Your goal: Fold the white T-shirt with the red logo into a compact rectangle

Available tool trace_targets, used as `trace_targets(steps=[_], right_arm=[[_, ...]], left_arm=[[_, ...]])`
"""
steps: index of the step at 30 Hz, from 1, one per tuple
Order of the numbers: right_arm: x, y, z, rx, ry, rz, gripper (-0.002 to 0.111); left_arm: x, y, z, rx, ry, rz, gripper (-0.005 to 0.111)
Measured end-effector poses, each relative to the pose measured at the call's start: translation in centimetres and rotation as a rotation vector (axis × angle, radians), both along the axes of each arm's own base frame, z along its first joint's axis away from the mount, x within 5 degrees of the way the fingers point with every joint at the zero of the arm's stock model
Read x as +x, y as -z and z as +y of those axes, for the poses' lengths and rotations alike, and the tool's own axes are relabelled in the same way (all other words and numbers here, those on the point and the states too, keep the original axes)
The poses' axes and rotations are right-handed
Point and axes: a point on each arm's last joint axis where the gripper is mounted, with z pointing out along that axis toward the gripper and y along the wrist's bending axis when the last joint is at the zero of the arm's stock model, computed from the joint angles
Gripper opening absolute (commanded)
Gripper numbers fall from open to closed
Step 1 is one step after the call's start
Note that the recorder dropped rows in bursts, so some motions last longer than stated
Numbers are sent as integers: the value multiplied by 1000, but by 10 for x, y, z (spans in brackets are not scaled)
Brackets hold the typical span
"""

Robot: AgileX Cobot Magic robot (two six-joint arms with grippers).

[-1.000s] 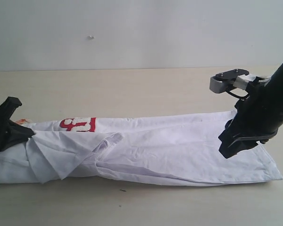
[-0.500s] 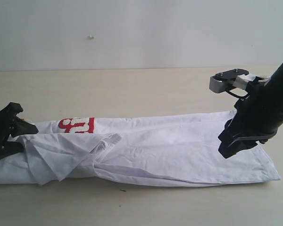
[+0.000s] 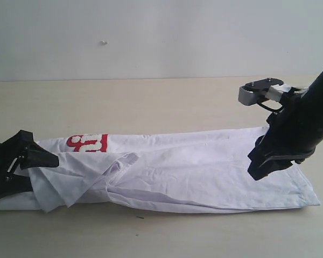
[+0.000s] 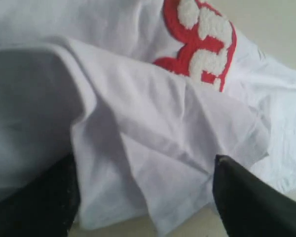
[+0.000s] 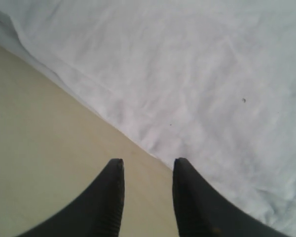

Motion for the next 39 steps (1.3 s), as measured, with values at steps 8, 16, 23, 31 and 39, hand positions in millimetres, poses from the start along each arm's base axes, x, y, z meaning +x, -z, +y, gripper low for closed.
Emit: trace_targets(steps=[8,16,23,31,39], right_arm=[[0,-1,2,22,-18,-2,33],[0,-1,2,22,-18,-2,33],[-1,-1,2,23,-21,4,33],[-1,-1,2,23,-22,5,33],[-1,-1,2,23,-23,7,33]], left_arm=[[0,27,-6,-74,-13,123,9],[-2,26,-17,-214,15,154,0],[10,6,-22,-449,-56,90,0],[25,13,-16,-376,-100,30,36],[52,22,-12,-360,-100,3,52]])
